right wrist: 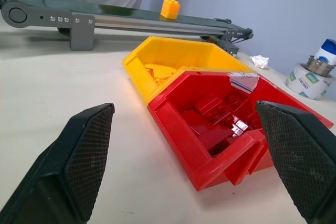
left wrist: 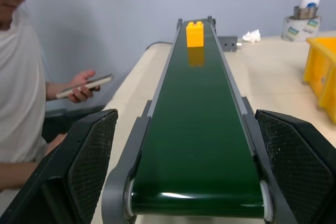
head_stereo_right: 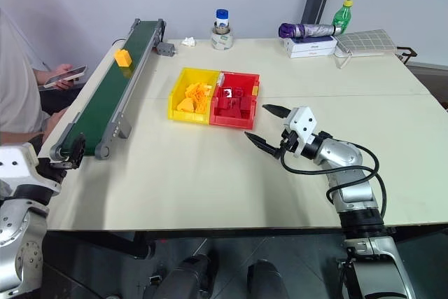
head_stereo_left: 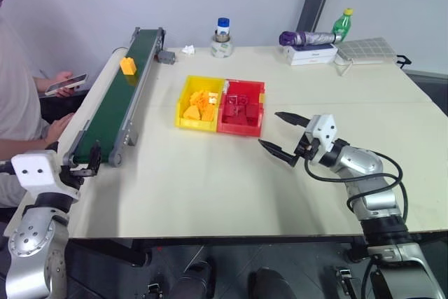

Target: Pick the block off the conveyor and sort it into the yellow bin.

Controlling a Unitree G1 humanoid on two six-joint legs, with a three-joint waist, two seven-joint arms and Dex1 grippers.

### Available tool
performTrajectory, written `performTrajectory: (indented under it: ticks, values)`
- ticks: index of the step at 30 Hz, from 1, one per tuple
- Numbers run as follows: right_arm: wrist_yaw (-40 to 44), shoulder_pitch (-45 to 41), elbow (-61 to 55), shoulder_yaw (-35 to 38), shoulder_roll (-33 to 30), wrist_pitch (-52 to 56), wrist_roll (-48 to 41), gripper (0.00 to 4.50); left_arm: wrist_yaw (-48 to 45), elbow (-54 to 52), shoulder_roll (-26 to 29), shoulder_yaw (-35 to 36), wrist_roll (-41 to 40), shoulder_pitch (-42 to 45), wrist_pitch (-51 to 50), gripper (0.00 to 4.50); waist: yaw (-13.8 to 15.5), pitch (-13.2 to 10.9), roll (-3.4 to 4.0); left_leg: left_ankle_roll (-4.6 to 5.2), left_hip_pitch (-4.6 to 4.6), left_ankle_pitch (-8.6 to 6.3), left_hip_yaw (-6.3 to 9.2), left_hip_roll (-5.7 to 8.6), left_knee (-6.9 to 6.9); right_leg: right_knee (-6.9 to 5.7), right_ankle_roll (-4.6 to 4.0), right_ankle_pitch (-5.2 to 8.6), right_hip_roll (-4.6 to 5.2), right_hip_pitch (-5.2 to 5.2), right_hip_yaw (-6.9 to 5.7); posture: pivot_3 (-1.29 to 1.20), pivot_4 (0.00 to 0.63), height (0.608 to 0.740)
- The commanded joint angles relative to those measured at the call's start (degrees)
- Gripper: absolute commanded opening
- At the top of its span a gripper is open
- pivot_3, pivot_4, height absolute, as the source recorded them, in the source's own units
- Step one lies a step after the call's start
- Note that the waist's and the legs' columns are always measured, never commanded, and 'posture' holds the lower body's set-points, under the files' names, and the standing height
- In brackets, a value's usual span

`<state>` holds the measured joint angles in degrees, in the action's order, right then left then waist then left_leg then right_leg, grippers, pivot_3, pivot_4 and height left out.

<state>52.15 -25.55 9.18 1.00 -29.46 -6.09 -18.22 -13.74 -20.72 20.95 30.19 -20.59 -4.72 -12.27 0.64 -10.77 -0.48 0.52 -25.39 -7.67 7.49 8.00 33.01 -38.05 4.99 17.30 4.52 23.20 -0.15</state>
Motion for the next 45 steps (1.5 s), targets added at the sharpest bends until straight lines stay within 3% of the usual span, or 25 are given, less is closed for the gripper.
performTrajectory:
  ticks: [1,8,17,25,31,42,45]
  values:
    - [-0.06,-0.36,-1.57,1.08,0.11,-1.01,-0.26,4.50,-0.47,-0.08,1.81,0.85,-0.42,0.80,0.14,4.42,0.01,0.00,0.00,0.00,0.00,0.00,0.00,0.00,0.00,0.00,0.00,0.00,0.00,0.00,0.00,0.00,0.150,0.740]
    - [-0.01,-0.37,-1.47,0.96,0.24,-1.08,-0.26,4.50,-1.05,3.67,5.72,0.47,-0.97,5.55,-3.08,4.42,0.09,0.00,0.00,0.00,0.00,0.00,0.00,0.00,0.00,-0.02,0.00,0.00,-0.01,0.01,0.00,0.00,0.150,0.740]
    - [-0.68,-0.20,-2.29,0.83,0.53,-0.88,0.20,4.50,-1.73,12.31,10.61,-3.68,-0.69,19.43,-9.62,4.42,-0.18,0.00,0.00,0.00,0.00,0.00,-0.03,0.02,0.00,0.00,0.06,-0.04,-0.01,0.04,0.02,0.00,0.150,0.740]
    - [-1.15,0.21,-3.10,0.67,0.56,-0.37,0.18,4.50,-4.86,29.00,15.64,-9.48,4.18,33.56,-7.26,4.42,0.08,0.00,0.00,-0.01,0.01,0.01,-0.01,-0.01,0.00,-0.05,0.21,-0.12,-0.05,0.05,0.00,0.00,0.150,0.740]
    - [-1.29,-0.01,-3.31,0.57,0.56,-0.03,0.27,4.50,-5.90,43.56,16.43,-13.10,7.60,43.74,-6.45,4.42,0.02,0.00,-0.01,-0.01,0.00,0.02,-0.01,0.02,0.03,-0.04,0.26,-0.15,-0.04,0.04,0.00,0.00,0.150,0.740]
    - [-1.75,1.25,-4.76,1.12,0.15,0.64,0.34,4.50,-8.00,51.59,15.66,-14.98,8.74,47.13,-4.41,4.42,-0.43,0.00,-0.01,-0.01,-0.01,0.04,0.00,0.02,0.02,-0.10,0.33,-0.19,-0.04,0.00,0.00,0.00,0.150,0.740]
    - [-1.82,1.40,-4.86,1.18,0.07,0.75,0.37,4.50,-6.90,50.46,15.85,-14.29,8.76,45.91,-5.23,3.57,-0.41,0.00,-0.01,-0.01,0.00,0.04,0.00,0.02,0.04,-0.10,0.34,-0.20,-0.04,0.01,0.00,0.00,0.150,0.740]
